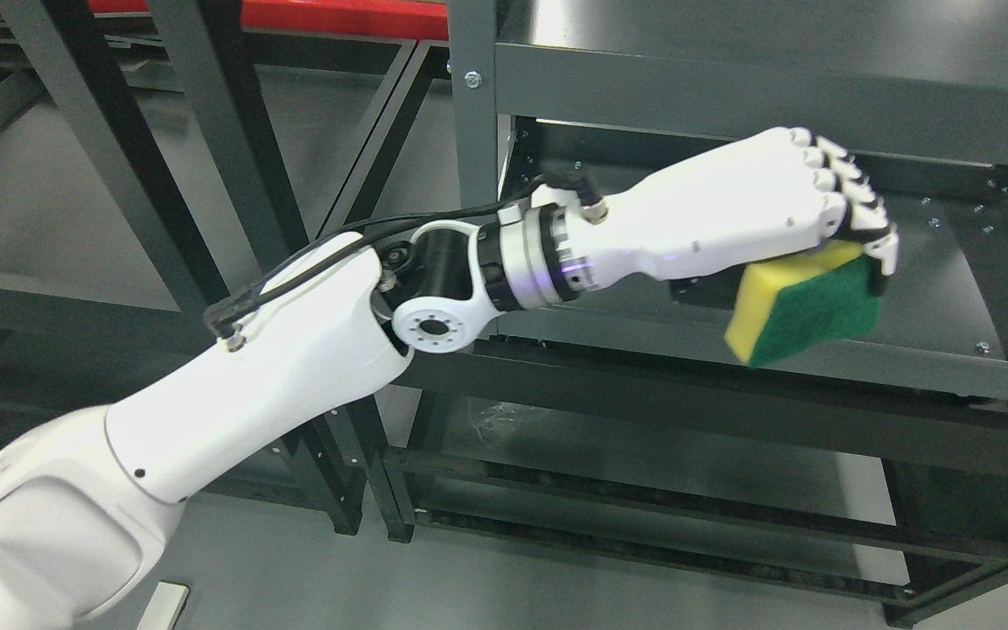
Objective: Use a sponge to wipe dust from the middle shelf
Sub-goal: 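Wipe the sponge back across the shelf toward its far end, then withdraw the left hand holding the sponge away from the shelf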
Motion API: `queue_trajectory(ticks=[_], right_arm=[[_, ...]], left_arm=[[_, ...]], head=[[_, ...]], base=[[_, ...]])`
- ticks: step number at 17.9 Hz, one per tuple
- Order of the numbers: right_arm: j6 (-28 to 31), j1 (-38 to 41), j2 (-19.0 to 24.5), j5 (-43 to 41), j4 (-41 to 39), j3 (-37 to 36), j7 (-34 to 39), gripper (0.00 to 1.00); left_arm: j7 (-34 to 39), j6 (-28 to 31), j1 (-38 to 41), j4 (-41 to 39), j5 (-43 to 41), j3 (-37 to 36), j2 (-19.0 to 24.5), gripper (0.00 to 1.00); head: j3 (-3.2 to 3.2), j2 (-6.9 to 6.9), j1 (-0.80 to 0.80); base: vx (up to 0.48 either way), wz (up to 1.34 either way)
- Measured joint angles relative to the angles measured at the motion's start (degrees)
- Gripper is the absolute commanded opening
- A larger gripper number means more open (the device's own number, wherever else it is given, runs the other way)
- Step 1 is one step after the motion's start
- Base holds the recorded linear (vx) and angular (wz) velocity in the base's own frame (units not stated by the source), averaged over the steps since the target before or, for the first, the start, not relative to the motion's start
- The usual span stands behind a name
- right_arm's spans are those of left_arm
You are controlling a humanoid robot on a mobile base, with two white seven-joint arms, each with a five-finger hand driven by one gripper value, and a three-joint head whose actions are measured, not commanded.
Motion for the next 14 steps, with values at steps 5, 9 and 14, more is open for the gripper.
queue_trajectory(ticks=[5,9,14], right_arm=[[0.0,0.0,0.0,0.0,0.0,0.0,0.0,1.0],[0.0,0.0,0.0,0.0,0.0,0.0,0.0,1.0],[0.0,0.0,0.0,0.0,0.0,0.0,0.0,1.0]], left_arm=[[-0.7,-6.0,13.9,-2.4,-0.6,6.2,3.5,0.0],[-1.0,-6.6,30.7,-3.3,-0.5,13.7,1.5,0.0],[-3.4,-0.6,47.1,-3.9,1.2,24.9,-4.0,0.0]], head=[[0.0,0.0,0.0],[0.0,0.0,0.0],[0.0,0.0,0.0]], base=[[0.0,0.0],[0.0,0.0],[0.0,0.0]])
